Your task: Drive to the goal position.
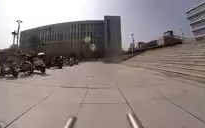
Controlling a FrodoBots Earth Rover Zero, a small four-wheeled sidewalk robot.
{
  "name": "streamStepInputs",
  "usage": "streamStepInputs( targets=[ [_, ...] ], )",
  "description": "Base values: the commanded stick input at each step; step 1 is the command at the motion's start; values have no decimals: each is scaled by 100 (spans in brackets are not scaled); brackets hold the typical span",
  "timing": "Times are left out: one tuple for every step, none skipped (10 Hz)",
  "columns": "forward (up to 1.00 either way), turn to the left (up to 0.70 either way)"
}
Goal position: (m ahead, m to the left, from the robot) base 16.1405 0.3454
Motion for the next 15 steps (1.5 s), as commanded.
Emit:
streamStepInputs(
  targets=[
    [100,0],
    [100,0],
    [100,0],
    [100,0],
    [100,0],
    [100,0],
    [100,0],
    [100,0],
    [100,0],
    [100,0],
    [100,0],
    [100,0],
    [100,0],
    [100,0],
    [100,0]
  ],
)
